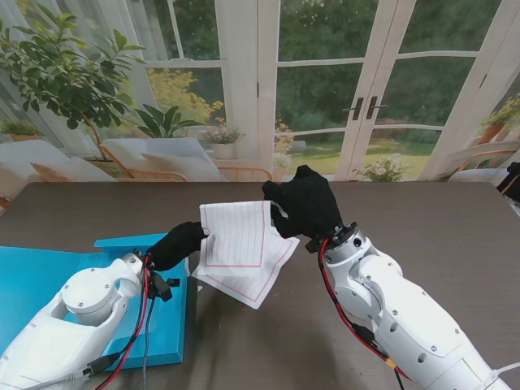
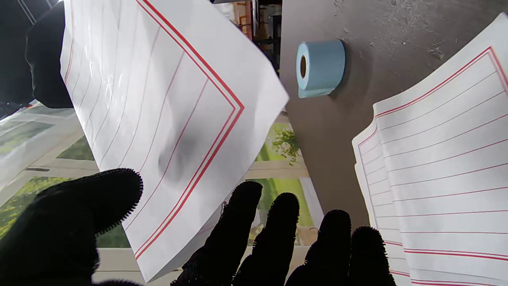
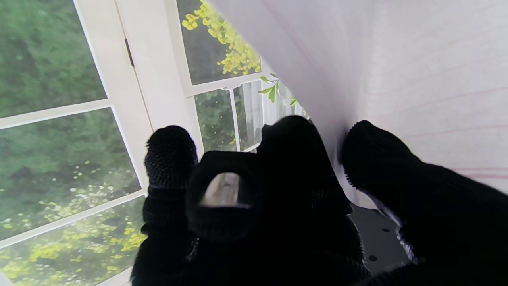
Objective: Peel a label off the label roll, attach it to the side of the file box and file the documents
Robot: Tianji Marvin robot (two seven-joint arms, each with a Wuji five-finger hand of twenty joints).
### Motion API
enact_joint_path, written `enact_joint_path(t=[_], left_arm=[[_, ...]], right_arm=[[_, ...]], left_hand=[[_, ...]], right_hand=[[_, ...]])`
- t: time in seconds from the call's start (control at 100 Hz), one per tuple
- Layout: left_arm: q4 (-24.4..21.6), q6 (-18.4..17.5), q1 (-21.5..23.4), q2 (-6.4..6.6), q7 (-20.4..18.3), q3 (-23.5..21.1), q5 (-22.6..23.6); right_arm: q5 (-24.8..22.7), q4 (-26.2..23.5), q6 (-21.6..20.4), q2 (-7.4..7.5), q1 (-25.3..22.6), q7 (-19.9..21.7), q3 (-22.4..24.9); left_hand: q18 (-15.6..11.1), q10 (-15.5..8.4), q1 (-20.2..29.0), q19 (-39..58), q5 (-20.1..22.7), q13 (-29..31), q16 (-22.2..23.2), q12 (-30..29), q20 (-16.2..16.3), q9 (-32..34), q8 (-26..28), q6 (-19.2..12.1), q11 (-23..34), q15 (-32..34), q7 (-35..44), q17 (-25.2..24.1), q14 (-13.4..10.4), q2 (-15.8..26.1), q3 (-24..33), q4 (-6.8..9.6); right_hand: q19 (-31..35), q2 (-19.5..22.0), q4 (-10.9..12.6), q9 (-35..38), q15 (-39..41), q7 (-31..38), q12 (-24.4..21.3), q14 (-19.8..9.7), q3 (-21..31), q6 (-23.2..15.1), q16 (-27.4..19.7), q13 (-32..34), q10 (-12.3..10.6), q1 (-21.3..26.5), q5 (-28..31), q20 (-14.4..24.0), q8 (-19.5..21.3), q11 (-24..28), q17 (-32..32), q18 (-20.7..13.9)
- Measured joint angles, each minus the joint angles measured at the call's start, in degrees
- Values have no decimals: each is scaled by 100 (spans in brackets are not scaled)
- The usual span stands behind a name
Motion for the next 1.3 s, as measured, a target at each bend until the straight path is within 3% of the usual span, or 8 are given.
enact_joint_path(t=[0.16,0.32,0.44,0.64,0.98,1.14,1.23,1.3], left_arm=[[171,-379,-67,-8,61,118,-174],[356,-721,-141,-58,165,224,-386],[411,-819,-166,-96,188,263,-500],[389,-998,-159,-116,597,362,-391],[258,-1227,-53,-216,848,399,-562],[147,-1297,39,-220,900,351,-564],[94,-1300,98,-219,893,294,-530],[52,-1289,144,-209,862,246,-454]], right_arm=[[94,59,40,-38,11,-24,-61],[174,179,64,-68,28,-51,-119],[209,274,71,-78,42,-80,-169],[248,384,85,-87,58,-95,-246],[274,508,85,-100,75,-116,-329],[235,568,82,-93,94,-109,-335],[170,583,92,-77,103,-90,-335],[142,573,118,-62,98,19,-313]], left_hand=[[120,-4,269,283,457,377,821,921,770,626,510,-91,400,668,673,239,125,-252,21,7],[358,-59,900,1745,771,861,1784,2708,1924,1548,1466,-35,1405,2341,2810,511,322,-540,90,618],[591,-148,1341,4658,861,1648,1984,3807,1066,2489,1437,-50,2344,3643,5041,522,411,-1260,781,1088],[1318,-365,1880,6022,1574,3247,2043,4766,581,3973,1522,-240,2857,4620,6220,1958,513,-1294,1388,1913],[1805,-361,1929,6634,1985,4415,1955,4392,378,4525,1518,-128,2996,5032,6205,3162,530,-1556,1548,2163],[1865,-351,1936,6754,2060,4550,1953,4256,308,4603,1579,-86,3144,5104,6205,3271,530,-1663,1551,2225],[1869,-348,1936,6767,2062,4551,1953,4251,304,4604,1588,-80,3162,5108,6205,3272,530,-1663,1551,2287],[1870,-346,1936,6768,2062,4551,1953,4250,298,4604,1596,-71,3192,5109,6205,3272,530,-1663,1551,2279]], right_hand=[[0,0,-1,0,0,0,1,0,0,0,0,0,0,0,-3,1,4,-2,0,0],[0,2,0,0,0,0,2,0,0,0,0,0,0,0,-4,2,10,-14,0,0],[0,10,-1,0,-12,1,2,0,0,0,0,0,0,0,-4,2,15,-71,0,0],[0,13,0,0,-44,16,2,0,0,0,-10,0,0,0,-6,18,16,-141,0,0],[0,175,0,-13,-184,33,51,21,-50,-19,-117,0,14,7,-155,147,23,-149,0,0],[0,303,9,-644,-1324,-234,-106,220,-93,-151,-702,-9,253,4,-781,158,-215,-532,0,165],[-230,610,555,-1447,-2719,-976,-539,407,-203,-61,-1189,-66,377,-578,-1540,37,-179,-918,4,277],[-556,972,1370,-2200,-3725,-1712,-917,588,-327,276,-1360,-573,514,-1002,-2182,-250,526,-1111,9,425]])
